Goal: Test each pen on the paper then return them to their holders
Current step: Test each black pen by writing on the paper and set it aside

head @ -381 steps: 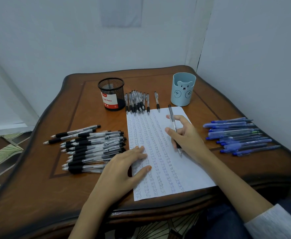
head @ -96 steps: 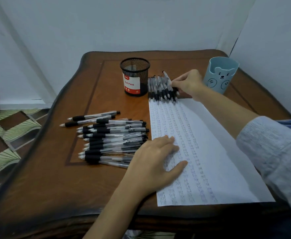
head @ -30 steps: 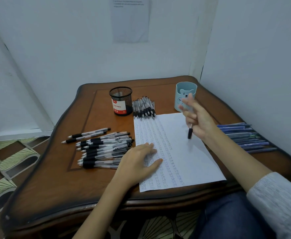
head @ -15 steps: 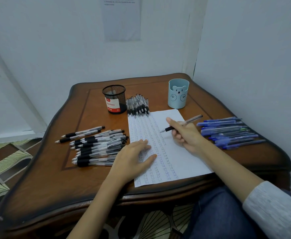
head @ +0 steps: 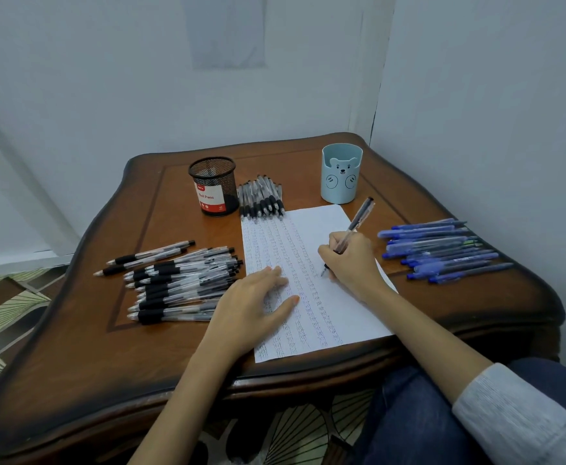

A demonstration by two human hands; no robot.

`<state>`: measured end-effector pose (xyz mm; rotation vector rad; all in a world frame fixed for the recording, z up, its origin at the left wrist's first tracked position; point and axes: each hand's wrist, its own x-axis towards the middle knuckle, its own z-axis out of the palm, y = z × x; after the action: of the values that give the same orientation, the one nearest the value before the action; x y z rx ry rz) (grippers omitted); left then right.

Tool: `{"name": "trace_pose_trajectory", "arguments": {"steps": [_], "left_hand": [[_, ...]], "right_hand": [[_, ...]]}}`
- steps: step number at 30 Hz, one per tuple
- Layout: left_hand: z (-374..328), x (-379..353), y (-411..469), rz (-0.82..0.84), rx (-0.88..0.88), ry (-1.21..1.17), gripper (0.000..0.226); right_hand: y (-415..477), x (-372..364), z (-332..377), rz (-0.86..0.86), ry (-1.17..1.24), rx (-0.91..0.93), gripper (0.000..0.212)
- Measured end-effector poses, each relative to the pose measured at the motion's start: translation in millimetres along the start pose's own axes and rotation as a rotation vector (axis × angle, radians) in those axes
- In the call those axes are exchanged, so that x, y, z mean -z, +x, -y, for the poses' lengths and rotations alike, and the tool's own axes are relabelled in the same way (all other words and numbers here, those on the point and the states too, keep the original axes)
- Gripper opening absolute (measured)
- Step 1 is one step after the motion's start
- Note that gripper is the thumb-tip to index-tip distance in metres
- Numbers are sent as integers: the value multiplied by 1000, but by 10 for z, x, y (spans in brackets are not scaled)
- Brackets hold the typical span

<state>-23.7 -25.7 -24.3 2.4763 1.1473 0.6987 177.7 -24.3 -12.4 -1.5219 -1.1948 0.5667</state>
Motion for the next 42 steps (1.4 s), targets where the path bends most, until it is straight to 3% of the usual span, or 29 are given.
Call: {"name": "trace_pose_trajectory", "arguments": {"steps": [25, 42], "left_hand": [[3, -6, -7, 6, 1, 32, 46], [-10, -1, -11, 12, 4, 35, 45]], "right_hand": [[43, -22, -34, 96, 41, -35, 22], [41, 4, -34, 69, 60, -18, 32]]}}
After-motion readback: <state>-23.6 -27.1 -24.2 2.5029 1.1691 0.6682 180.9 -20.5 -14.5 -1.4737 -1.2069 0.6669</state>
